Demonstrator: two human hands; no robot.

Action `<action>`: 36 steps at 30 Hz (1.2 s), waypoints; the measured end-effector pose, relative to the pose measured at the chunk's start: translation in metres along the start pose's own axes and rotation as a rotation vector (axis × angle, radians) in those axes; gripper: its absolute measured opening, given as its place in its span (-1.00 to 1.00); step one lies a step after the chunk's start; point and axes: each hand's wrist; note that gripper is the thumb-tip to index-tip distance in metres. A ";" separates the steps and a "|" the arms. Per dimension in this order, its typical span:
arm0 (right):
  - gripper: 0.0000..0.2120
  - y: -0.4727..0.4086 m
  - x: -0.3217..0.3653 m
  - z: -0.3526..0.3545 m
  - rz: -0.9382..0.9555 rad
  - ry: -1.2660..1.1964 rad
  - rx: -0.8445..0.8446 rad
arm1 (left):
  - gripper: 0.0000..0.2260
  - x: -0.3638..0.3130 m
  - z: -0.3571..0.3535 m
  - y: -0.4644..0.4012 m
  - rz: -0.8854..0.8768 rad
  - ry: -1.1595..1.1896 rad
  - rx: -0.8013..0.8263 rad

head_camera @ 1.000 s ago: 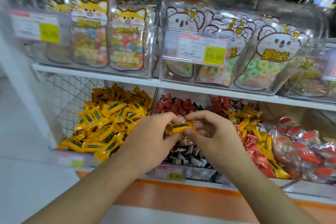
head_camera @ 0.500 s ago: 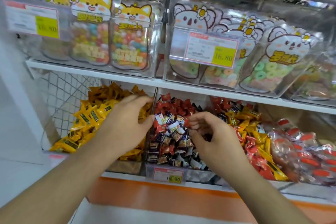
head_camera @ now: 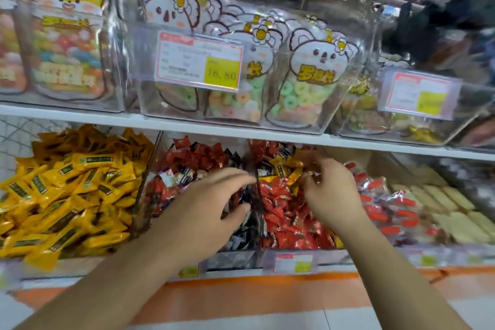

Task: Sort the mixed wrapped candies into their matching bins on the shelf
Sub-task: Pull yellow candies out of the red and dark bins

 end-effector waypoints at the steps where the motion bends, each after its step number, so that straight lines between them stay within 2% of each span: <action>1: -0.59 -0.005 -0.001 0.000 0.006 0.023 0.026 | -0.59 -0.002 -0.003 -0.004 -0.013 0.006 0.019; 6: -0.44 -0.026 -0.011 -0.003 0.015 0.127 0.177 | -0.54 -0.003 -0.021 -0.016 -0.022 0.018 0.124; 9: -0.49 -0.032 -0.021 -0.007 -0.006 0.132 0.216 | -0.54 -0.002 -0.023 -0.017 -0.018 0.024 0.141; 16: -0.79 -0.031 -0.029 -0.008 0.030 0.065 0.086 | -0.57 -0.001 -0.021 -0.017 -0.017 0.022 0.139; 21: -0.80 -0.026 -0.032 -0.005 -0.045 0.006 0.033 | -0.57 -0.004 -0.019 -0.010 -0.006 0.011 0.139; 24: -0.83 -0.022 -0.029 0.001 -0.060 0.018 -0.068 | -0.59 -0.005 -0.017 -0.008 -0.001 0.013 0.125; 26: -0.87 -0.016 -0.022 0.007 -0.095 -0.059 -0.121 | -0.61 -0.007 -0.014 -0.007 -0.004 0.031 0.087; 29: -0.92 -0.002 -0.005 0.015 -0.091 -0.324 -0.104 | -0.64 -0.010 -0.009 -0.007 0.003 0.074 0.013; 31: -0.87 0.009 0.008 0.018 -0.028 -0.482 -0.028 | -0.66 -0.012 -0.007 -0.007 0.016 0.105 -0.051; 33: -0.91 0.017 0.018 0.018 0.066 -0.649 0.081 | -0.64 -0.015 -0.006 -0.008 0.011 0.131 -0.127; 36: -0.85 0.024 0.028 0.014 0.191 -0.820 0.287 | -0.57 -0.022 -0.004 -0.008 0.021 0.170 -0.150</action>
Point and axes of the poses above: each hand's wrist, its own y-axis away from the middle knuckle, its own z-axis out of the back of the hand, x = y × z, and after that the axes turned 13 degrees about x, right-handed
